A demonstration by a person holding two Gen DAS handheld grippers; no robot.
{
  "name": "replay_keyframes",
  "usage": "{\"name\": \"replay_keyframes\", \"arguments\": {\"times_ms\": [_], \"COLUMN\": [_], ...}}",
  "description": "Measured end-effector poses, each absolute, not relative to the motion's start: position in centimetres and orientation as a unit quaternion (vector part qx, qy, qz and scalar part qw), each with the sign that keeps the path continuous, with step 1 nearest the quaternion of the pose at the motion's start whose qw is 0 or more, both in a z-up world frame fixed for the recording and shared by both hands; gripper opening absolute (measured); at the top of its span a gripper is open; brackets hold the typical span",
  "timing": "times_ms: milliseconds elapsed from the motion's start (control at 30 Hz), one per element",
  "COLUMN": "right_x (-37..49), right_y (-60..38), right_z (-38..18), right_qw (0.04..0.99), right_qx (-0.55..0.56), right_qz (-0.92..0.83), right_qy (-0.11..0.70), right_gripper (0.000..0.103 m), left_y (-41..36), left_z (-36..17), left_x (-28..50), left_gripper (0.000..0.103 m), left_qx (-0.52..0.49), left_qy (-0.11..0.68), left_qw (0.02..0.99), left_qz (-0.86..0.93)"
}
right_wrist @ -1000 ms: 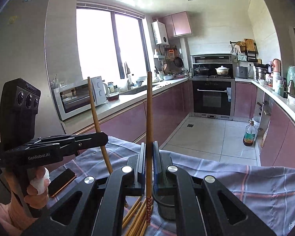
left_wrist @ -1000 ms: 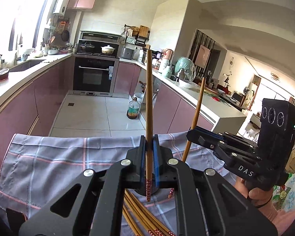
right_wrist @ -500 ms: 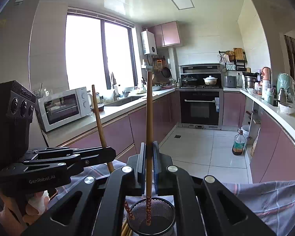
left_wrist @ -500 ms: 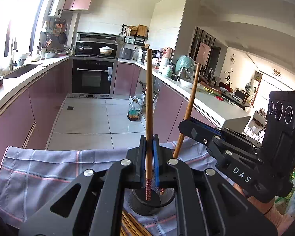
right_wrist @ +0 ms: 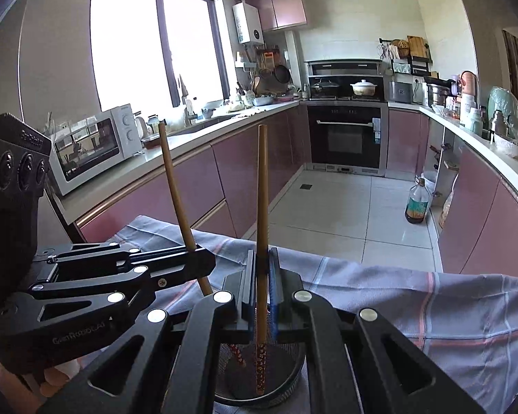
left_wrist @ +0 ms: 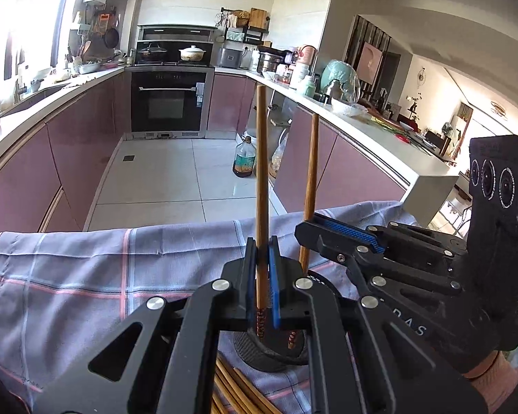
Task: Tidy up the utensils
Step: 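Lower the held chopsticks into the black mesh cup and open the left tool, then withdraw the left tool from the cup back over the chopstick pile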
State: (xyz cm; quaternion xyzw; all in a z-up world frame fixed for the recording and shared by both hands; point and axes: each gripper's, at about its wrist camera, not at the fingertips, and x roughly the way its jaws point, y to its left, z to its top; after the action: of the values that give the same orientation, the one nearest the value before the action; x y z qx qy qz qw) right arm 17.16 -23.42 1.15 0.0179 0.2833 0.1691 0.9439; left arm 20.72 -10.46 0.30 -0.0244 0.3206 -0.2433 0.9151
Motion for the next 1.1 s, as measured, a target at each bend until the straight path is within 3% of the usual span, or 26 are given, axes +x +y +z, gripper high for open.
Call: {"name": "replay_keyframes", "arguments": {"times_ms": [100,533,600,800,1100], "right_x": [17.6,17.6,17.1,14.2,9.0], "right_y": [-23.3,-24.0,-24.0,-24.1,-22.8], "right_z": [0.6,0.8,1.0,1.9,0.5], "right_qw": [0.942,0.942,0.943,0.943,0.924], "right_qx": [0.022,0.043,0.042,0.037,0.009], "right_qz": [0.161,0.154,0.158,0.182,0.238], "right_qy": [0.293,0.294,0.291,0.275,0.298], "right_gripper": [0.006,0.019,0.021,0.025,0.03], "left_y": [-10.6,-9.4,-8.8,-6.3,-3.3], "left_z": [-0.6,-1.9,-1.7,-1.2,-4.5], "left_x": [21.4,21.6,21.0,18.4,14.1], "left_gripper": [0.008,0.028,0.035,0.044,0.049], "left_qx": [-0.018,-0.021,-0.018,-0.015,0.01], "left_qy": [0.325,0.328,0.321,0.301,0.331], "left_qw": [0.916,0.92,0.924,0.936,0.929], "left_qz": [-0.235,-0.213,-0.206,-0.184,-0.164]}}
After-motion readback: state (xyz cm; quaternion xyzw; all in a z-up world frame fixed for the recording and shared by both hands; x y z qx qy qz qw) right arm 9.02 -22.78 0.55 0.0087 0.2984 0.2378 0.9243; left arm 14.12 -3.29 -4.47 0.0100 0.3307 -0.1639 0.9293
